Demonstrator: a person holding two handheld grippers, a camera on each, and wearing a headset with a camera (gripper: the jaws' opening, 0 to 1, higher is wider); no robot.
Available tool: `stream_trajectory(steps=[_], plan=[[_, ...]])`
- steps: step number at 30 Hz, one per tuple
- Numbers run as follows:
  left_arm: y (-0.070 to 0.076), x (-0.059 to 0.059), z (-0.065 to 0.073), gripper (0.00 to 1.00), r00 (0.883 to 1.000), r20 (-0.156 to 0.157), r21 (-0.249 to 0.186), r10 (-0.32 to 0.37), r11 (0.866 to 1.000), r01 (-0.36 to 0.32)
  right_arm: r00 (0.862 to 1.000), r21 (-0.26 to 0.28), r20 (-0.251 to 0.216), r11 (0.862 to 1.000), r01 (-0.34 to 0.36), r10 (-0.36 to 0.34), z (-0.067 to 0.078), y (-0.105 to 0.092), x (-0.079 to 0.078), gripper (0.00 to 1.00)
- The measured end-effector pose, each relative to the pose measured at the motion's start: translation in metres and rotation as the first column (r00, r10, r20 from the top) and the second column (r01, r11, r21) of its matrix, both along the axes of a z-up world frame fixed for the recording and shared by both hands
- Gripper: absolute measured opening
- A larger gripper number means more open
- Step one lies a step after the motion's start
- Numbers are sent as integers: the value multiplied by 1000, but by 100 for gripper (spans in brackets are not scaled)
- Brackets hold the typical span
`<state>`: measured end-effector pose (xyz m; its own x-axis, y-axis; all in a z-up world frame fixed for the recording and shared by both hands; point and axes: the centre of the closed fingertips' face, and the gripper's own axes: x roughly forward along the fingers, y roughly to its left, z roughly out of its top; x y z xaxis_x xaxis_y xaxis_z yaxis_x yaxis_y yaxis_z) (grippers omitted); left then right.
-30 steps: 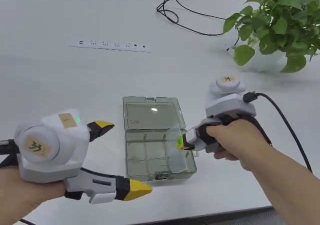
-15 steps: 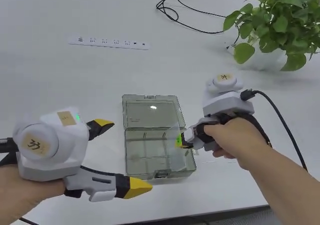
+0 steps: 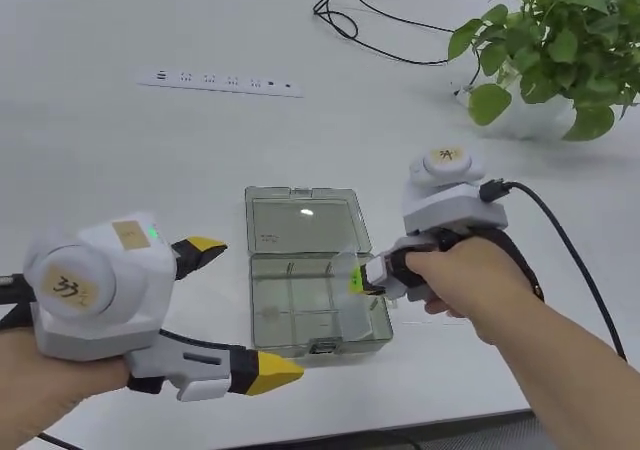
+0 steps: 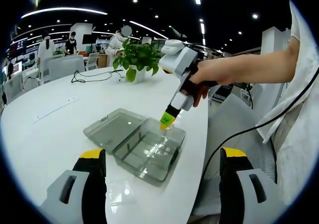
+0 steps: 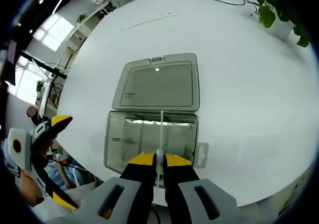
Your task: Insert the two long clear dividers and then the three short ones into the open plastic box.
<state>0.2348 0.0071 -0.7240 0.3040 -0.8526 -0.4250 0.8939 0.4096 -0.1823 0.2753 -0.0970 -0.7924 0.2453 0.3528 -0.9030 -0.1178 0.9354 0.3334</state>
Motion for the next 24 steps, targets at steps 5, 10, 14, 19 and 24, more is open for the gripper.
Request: stream_trajectory(steps=[5, 10, 14, 19, 24], plan=[[0, 0, 0, 97, 1000, -2, 0, 1, 1000, -1, 1000, -6, 4, 1000, -2, 2, -1, -1, 1, 6], [1, 0, -1, 97, 1000, -5, 2, 3, 1000, -3, 1000, -5, 6, 1000, 2, -2, -1, -3, 1, 6], [1, 0, -1, 96, 1000, -5, -1, 4, 1000, -4, 1000, -4, 8, 1000, 0, 0, -1, -2, 1, 6], [1, 0, 0, 97, 1000, -5, -1, 4, 1000, -4, 1000, -9, 8, 1000, 1, -1, -2, -2, 2, 6], [2, -1, -2, 97, 1000, -8, 2, 5, 1000, -5, 1000, -7, 12, 1000, 4, -4, -1, -3, 1, 6]])
